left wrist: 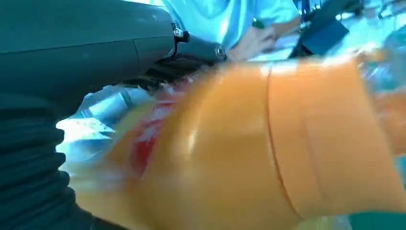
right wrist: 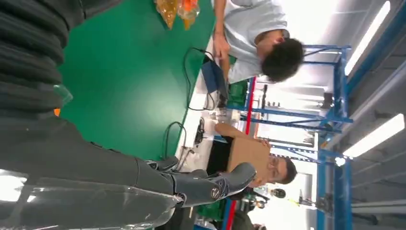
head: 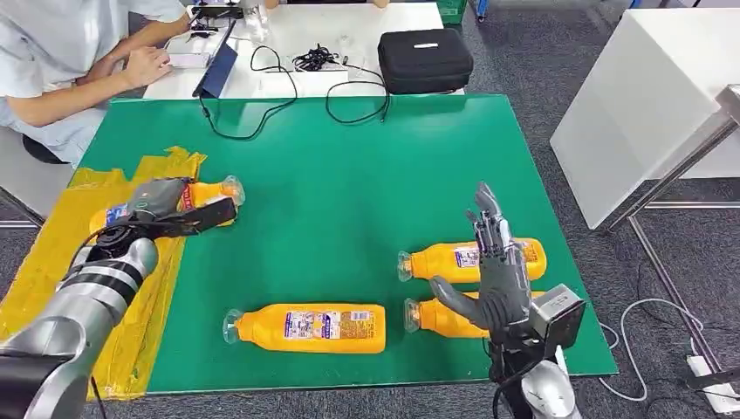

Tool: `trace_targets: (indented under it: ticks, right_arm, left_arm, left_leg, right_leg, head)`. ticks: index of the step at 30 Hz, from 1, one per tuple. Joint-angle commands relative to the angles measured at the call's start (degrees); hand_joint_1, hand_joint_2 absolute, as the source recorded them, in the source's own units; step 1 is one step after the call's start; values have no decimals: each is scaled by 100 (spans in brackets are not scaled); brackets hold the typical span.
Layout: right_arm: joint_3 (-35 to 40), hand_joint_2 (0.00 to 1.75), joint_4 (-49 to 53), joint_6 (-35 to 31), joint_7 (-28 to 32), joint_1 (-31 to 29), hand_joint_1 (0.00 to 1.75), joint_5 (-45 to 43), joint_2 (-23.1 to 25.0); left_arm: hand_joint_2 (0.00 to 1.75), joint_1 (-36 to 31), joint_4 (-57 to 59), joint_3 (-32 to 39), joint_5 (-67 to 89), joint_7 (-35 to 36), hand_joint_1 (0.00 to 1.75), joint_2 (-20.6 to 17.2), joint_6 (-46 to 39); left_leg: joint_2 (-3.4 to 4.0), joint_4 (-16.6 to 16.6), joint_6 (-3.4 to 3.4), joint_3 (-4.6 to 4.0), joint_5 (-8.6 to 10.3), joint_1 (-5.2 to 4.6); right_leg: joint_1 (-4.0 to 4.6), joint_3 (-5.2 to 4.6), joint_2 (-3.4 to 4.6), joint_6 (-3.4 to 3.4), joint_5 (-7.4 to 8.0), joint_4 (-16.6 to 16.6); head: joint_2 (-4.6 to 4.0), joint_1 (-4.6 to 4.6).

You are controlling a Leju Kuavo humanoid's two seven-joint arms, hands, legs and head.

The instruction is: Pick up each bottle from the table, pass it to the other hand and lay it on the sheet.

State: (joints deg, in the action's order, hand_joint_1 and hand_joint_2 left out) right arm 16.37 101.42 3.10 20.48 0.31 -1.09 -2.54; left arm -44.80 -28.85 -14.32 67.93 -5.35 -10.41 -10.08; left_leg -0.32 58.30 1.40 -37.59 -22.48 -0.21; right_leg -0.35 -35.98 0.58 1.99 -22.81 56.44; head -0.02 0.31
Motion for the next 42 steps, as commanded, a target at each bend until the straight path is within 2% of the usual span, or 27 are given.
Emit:
trace_targets:
  ticks: [1, 11, 14, 15, 21, 24, 27, 28, 32, 35, 36, 40, 42]
  right_arm:
    - [190, 175, -692, 32, -59, -347, 0, 2, 66]
    - [199, 175, -793, 45, -122, -393, 0, -10, 86]
    - [224, 175, -881, 59, -149, -441, 0, -2, 97]
    - [232, 175, -921, 64, -156, -463, 0, 1, 102]
    - [237, 175, -969, 75, -187, -456, 0, 4, 108]
    - [227, 175, -958, 67, -200, -385, 0, 8, 113]
    - [227, 175, -942, 46, -232, -294, 0, 25, 108]
    - [241, 175, -946, 36, -250, -282, 0, 61, 100]
    - [475, 175, -945, -96, -241, -223, 0, 645, 6]
    - [609, 175, -950, -110, -243, -235, 0, 799, -29]
    - [664, 175, -960, -120, -251, -256, 0, 867, -42]
    - [949, 175, -1031, -343, -340, -403, 0, 1496, -100]
    - [977, 175, -1035, -361, -353, -424, 0, 1522, -73]
  left_arm:
    - [175, -116, 635, 131, -117, -5, 0, 247, 62]
    - [175, -47, 629, 103, -171, -48, 0, 242, 158]
    - [175, -9, 632, 91, -205, -44, 0, 255, 188]
    - [175, 0, 624, 86, -229, -48, 0, 264, 188]
    - [175, 40, 466, 150, -448, -86, 0, 273, -96]
    - [175, 182, 185, 407, -888, -271, 0, 383, -406]
    - [175, 388, -292, 395, -1216, -448, 0, 456, -484]
    - [175, 430, -437, 401, -1352, -485, 0, 463, -452]
    - [175, 779, -1995, 370, -2776, -814, 0, 317, 444]
    - [175, 1011, -2902, 386, -3557, -818, 0, 167, 819]
    - [175, 1094, -3185, 375, -3720, -805, 0, 105, 876]
    - [175, 1522, -4058, 613, -4920, -858, 0, 90, 1453]
    - [175, 1591, -4103, 582, -4931, -858, 0, 80, 1454]
  left_leg:
    - [9, -6, -9, 41, -14, 5]
    - [6, -4, -4, 16, -4, 1]
    - [12, -4, -10, 45, -16, 5]
    - [10, -3, -7, 32, -11, 5]
    - [7, -3, -8, 30, -11, 5]
    - [6, -2, -9, 38, -15, 5]
    - [-2, -5, -4, 15, -4, 2]
    - [-2, -2, -10, 47, -19, 7]
    - [-1, 1, -7, 24, -12, 7]
    - [4, 8, -11, 37, -24, 10]
    - [7, 1, -6, 11, -8, 5]
    - [23, 3, -10, 29, -20, 8]
    - [20, -4, -5, 10, -7, 3]
  right_leg:
    - [5, 41, 3, -4, -9, -9]
    - [2, 15, 2, -1, -2, -5]
    - [6, 44, 5, -4, -11, -8]
    - [6, 31, 4, -3, -6, -7]
    - [6, 30, 1, -4, -8, -6]
    - [6, 38, 0, -4, -12, -5]
    - [2, 16, -5, -1, -4, -6]
    - [8, 50, -9, -4, -17, -8]
    - [7, 27, -6, -3, -10, -5]
    - [12, 40, -4, -5, -19, 0]
    - [6, 11, 2, -3, -4, -3]
    - [9, 27, 17, -5, -10, -3]
    - [4, 6, 13, -2, 0, -6]
  head:
    - [0, 2]
    - [0, 0]
    - [0, 0]
    - [0, 2]
    - [0, 0]
    - [0, 0]
    - [0, 0]
    - [0, 0]
    - [0, 0]
    - [0, 0]
    - [0, 0]
    - [0, 2]
    - [0, 0]
